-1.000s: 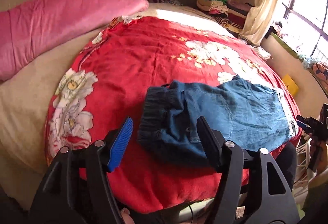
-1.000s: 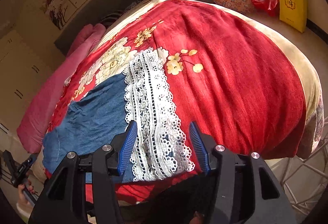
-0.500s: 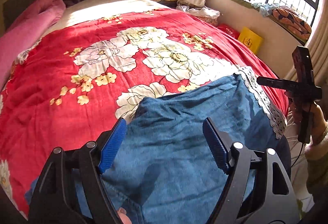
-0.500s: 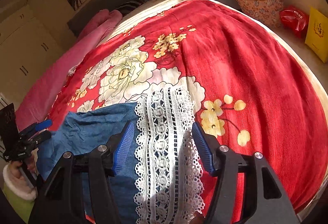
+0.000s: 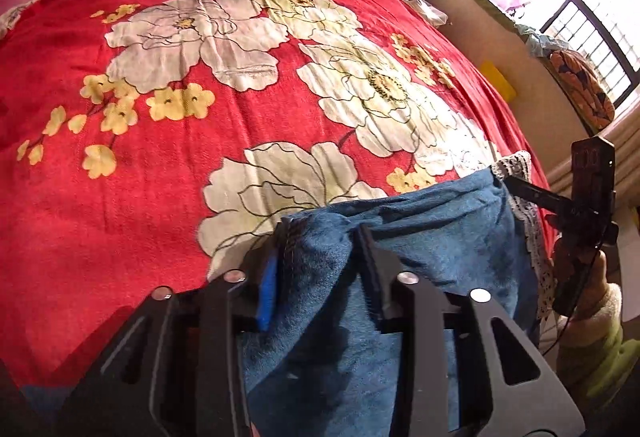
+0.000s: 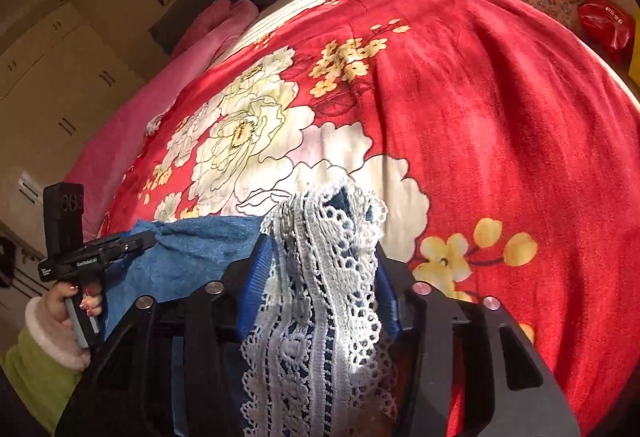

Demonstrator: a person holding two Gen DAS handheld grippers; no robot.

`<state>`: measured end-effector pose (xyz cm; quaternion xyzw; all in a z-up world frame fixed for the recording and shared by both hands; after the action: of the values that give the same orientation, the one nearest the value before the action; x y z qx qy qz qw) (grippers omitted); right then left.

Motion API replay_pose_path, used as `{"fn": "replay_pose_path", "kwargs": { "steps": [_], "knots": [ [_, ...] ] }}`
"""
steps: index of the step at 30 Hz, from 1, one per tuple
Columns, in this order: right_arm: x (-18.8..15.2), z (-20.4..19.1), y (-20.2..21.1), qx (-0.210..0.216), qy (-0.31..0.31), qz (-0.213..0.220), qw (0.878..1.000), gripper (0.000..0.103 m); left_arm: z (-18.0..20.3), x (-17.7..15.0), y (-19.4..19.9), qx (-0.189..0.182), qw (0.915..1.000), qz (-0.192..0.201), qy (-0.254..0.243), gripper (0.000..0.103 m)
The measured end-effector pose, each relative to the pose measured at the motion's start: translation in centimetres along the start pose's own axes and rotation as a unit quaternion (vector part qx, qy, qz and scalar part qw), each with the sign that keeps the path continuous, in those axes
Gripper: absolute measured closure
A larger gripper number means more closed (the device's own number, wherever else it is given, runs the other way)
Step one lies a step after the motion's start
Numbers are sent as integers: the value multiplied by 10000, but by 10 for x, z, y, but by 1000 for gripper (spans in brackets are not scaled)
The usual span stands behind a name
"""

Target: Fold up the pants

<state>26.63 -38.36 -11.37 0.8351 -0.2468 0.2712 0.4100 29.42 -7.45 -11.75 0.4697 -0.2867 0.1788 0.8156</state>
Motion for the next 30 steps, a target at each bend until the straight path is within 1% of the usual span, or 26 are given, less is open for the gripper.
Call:
{"fn": "replay_pose_path", "kwargs": {
  "steps": [1, 2, 3, 4, 6, 8, 11, 12, 14, 15, 17, 19, 20, 23, 24, 25, 26, 28, 29, 30],
  "knots": [
    [-1, -1, 1, 5, 34, 17, 10000, 75, 2, -1, -1, -70, 9999, -12, 77, 91],
    [0, -3, 4, -30, 96, 71, 9999, 79, 3, -1, -1, -148, 9998, -20, 151, 94],
    [1, -5, 8, -41, 153, 139, 9998, 84, 3, 0, -1, -219, 9994, 2, 254, 95],
    [5, -7, 13, -33, 202, 245, 9995, 86, 1, 3, 0, -237, 9991, 56, 333, 96],
    [16, -14, 23, -48, 305, 431, 9986, 87, 2, 12, 5, -236, 9987, 251, 363, 97],
    [29, -22, 29, -74, 462, 593, 9971, 87, 6, 24, 9, -98, 9989, 406, 220, 97],
    [51, -29, 28, -270, 816, 698, 9938, 87, 13, 41, 10, 177, 9982, 566, -38, 99],
    [57, -28, 24, -310, 836, 692, 9936, 87, 15, 47, 7, 267, 9977, 610, -141, 99],
    [63, -21, 12, -592, 1006, 570, 9915, 87, 15, 54, 2, 389, 9969, 658, -211, 99],
    [62, -16, 3, -699, 1023, 434, 9913, 87, 14, 55, -3, 440, 9967, 639, -252, 99],
    [55, -2, -13, -795, 806, 166, 9934, 87, 11, 52, -14, 619, 9959, 548, -355, 99],
    [47, 7, -24, -866, 777, 39, 9932, 86, 7, 46, -22, 705, 9956, 487, -390, 99],
    [45, 11, -27, -907, 744, 33, 9931, 85, 5, 44, -24, 708, 9957, 478, -357, 99],
    [43, 20, -27, -970, 609, 73, 9934, 75, 1, 40, -23, 727, 9953, 552, -330, 95],
    [43, 22, -25, -968, 531, 104, 9938, 71, 0, 40, -22, 744, 9950, 588, -330, 91],
    [45, 23, -21, -938, 467, 141, 9944, 69, 0, 41, -20, 747, 9948, 624, -315, 88],
    [46, 24, -16, -962, 434, 193, 9942, 68, 0, 41, -16, 741, 9946, 665, -291, 88],
    [50, 24, 0, -987, 369, 331, 9939, 56, 0, 45, -6, 737, 9940, 783, -221, 79],
    [53, 24, 10, -987, 311, 454, 9936, 54, 1, 47, 0, 739, 9935, 846, -193, 77],
    [54, 23, 20, -948, 240, 555, 9937, 50, 2, 48, 8, 750, 9927, 931, -176, 72]
  ]
}}
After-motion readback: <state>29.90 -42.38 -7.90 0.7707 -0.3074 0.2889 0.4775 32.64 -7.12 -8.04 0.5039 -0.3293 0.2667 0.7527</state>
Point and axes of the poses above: each gripper's, at about its wrist camera, not at the fingertips, and y roughly against the way its jaws point, z to its right, x to its top, the point moved 8 cm from there along -y, roughly the way its jaws point, and after that the axes turned 12 degrees about z, right-handed, at the moved point
